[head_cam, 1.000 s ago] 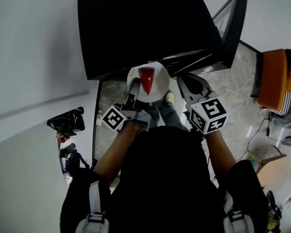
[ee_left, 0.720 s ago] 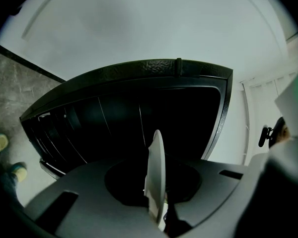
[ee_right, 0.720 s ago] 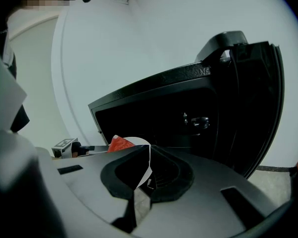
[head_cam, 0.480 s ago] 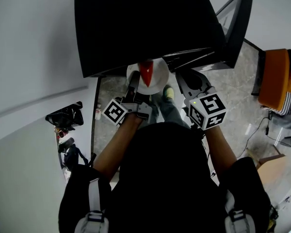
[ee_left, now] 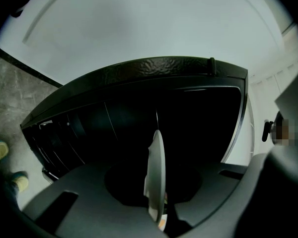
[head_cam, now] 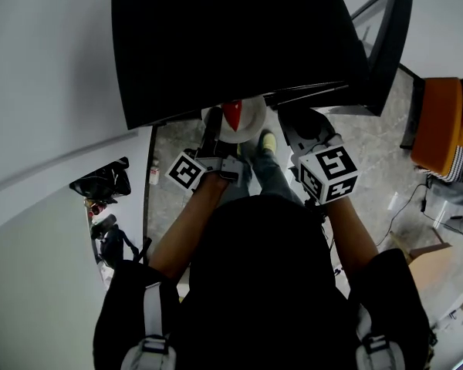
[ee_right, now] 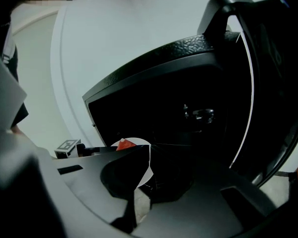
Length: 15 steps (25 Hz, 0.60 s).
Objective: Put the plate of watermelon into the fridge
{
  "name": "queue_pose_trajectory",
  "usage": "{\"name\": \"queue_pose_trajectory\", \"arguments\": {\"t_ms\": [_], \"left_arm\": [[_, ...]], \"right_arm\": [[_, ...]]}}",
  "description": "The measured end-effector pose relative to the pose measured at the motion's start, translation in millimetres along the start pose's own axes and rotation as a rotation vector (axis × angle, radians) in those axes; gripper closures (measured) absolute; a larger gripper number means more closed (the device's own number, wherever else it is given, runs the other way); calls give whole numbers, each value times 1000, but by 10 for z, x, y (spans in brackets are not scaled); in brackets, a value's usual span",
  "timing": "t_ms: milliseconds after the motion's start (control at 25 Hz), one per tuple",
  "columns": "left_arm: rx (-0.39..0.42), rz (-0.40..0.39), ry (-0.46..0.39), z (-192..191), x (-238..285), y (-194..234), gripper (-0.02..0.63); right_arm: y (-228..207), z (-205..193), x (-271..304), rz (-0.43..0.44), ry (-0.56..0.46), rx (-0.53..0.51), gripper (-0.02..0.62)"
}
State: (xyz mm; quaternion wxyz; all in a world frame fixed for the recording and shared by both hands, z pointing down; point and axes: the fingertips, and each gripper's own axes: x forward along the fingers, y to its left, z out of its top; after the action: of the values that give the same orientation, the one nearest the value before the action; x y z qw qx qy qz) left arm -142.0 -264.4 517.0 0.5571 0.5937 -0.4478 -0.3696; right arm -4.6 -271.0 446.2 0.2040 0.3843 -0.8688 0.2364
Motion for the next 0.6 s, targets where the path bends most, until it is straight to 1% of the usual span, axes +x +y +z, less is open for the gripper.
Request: {"name": "queue_pose_trajectory", "arguments": {"t_ms": [200,440,600], "left_arm": [[-15,5,-12,1,30,144,572],[0,44,-27,-4,94,384,572],[4,39,-35,18,146,509,572]], "right_arm": [[60,-112,128,17,27,-6,575],[144,-219,203,34,53,-18,575],[169,-290,188,33,64,-1,575]]}}
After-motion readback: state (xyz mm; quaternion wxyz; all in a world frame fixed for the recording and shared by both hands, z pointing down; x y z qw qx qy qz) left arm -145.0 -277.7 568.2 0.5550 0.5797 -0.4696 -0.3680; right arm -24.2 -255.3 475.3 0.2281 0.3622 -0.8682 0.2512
